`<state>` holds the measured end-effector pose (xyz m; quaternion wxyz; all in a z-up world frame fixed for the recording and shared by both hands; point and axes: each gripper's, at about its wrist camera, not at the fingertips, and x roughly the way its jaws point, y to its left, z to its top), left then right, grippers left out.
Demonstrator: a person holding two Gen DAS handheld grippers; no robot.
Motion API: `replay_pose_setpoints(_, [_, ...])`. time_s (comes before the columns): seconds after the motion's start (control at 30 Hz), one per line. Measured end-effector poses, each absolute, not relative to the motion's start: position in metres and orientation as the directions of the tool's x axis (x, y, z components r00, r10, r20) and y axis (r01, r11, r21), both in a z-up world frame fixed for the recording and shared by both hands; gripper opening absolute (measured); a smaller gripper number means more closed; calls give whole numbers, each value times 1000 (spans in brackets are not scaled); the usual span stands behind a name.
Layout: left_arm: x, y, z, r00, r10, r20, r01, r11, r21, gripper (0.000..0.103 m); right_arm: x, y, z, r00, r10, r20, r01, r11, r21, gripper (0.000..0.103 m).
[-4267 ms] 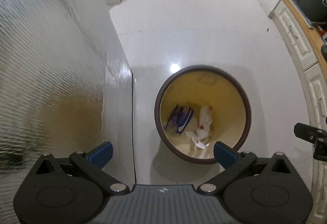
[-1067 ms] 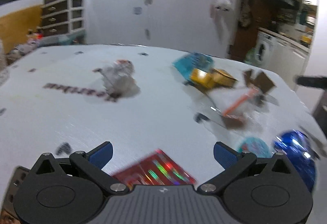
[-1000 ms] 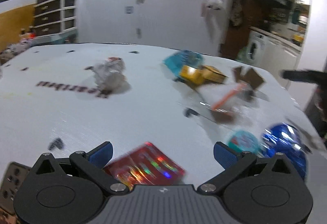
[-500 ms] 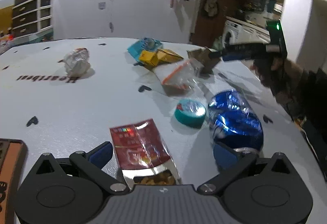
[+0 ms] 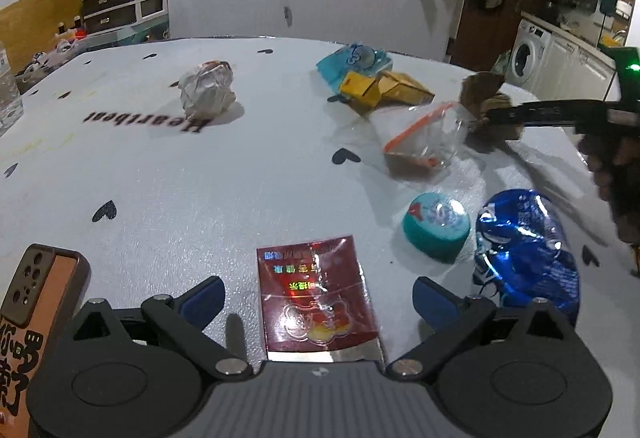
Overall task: Collect trash
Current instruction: 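Grasp the cardboard piece with the right tool, then grasp the red snack packet with the left tool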
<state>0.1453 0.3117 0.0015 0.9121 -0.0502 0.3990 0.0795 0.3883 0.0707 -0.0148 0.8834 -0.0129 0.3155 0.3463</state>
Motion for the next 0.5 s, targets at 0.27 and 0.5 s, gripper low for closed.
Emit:
replay_pose_setpoints(0.27, [145,319,-4,666,148,-731,-256,966,-38,73,355,48,-8,575,602,-555,-641,753,153,17])
replay_pose_setpoints(0.5, [132,316,-1,664,173,-727,-273,962,-21,54,334,31,0,560,619,-551,-649,741,172,3])
